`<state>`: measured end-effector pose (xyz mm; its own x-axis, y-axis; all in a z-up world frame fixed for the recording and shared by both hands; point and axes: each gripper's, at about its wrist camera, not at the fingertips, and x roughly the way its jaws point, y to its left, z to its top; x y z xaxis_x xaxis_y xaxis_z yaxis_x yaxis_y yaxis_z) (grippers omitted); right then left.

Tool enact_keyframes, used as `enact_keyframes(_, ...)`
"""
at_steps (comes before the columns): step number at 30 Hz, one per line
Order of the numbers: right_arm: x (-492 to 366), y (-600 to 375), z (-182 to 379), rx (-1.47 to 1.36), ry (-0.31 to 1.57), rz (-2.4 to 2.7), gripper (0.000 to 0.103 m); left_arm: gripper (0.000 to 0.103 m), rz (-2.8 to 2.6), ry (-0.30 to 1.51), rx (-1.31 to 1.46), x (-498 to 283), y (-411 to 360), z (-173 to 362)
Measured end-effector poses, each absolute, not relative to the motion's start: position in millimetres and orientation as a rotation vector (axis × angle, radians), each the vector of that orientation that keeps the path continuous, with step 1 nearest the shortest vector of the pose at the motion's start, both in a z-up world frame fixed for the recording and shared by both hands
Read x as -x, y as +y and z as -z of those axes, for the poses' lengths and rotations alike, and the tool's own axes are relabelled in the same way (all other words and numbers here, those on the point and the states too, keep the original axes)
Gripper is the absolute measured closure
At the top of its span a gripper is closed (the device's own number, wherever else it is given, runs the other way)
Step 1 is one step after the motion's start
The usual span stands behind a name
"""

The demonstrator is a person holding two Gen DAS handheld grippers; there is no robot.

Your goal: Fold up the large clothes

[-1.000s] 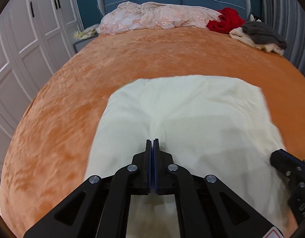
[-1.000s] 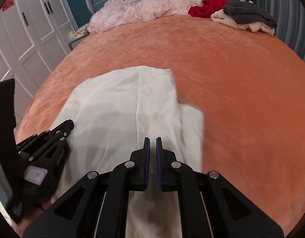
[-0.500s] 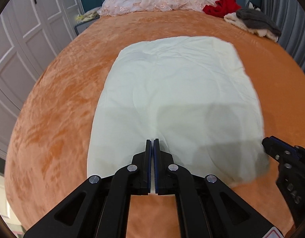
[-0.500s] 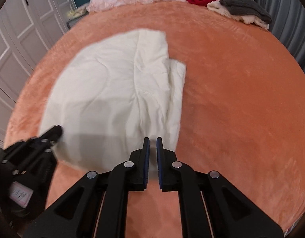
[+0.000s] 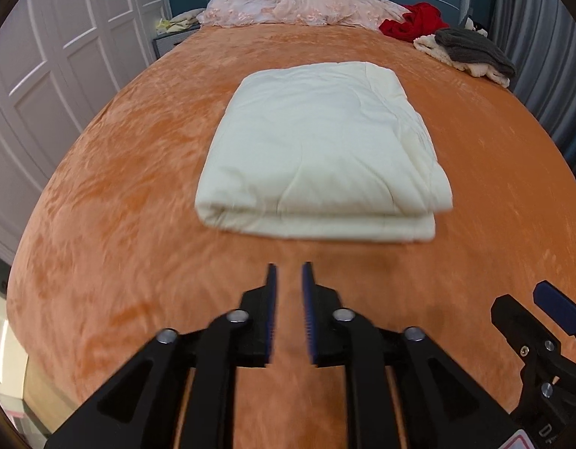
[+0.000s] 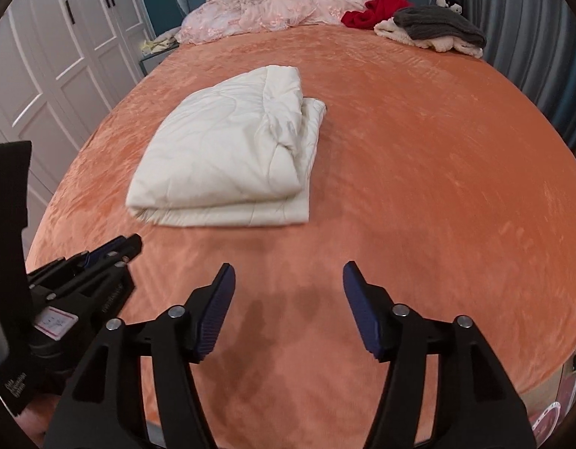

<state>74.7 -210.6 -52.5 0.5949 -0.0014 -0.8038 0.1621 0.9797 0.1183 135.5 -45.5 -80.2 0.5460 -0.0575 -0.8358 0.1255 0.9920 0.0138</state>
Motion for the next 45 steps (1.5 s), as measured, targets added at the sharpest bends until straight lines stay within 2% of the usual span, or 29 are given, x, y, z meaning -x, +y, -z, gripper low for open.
enact_keyframes(2,-63.8,-207.6,51.6,-0.174,0.923,0.094,0.038,0.069,0.099,0.982,-0.073,-122.9,-45.1,79.4)
enact_keyframes(4,-52.5,-205.3,51.8,-0.156,0.916,0.105,0.035,0.046,0.082,0.963,-0.084,-107.4,-45.4,77.1)
enact_keyframes(6,-41.4,-204.8,53.1,-0.154,0.912,0.114,0.034,0.038,0.070,0.935,-0.101,-94.8,-45.9,73.3)
enact_keyframes(9,-27.8,-206.3,56.6,-0.165,0.918,0.120,0.033,0.032,0.044,0.915,-0.137,-81.0,-46.3,71.6)
enact_keyframes(24,14.6,-203.3,71.9,-0.149,0.933,0.142,0.032,0.032,0.026,0.942,-0.170,-35.9,-46.6,88.7)
enact_keyframes(45,21.7,-194.5,69.5,-0.115,0.923,0.147,0.032,0.032,0.006,0.952,-0.169,-26.3,-38.7,92.0)
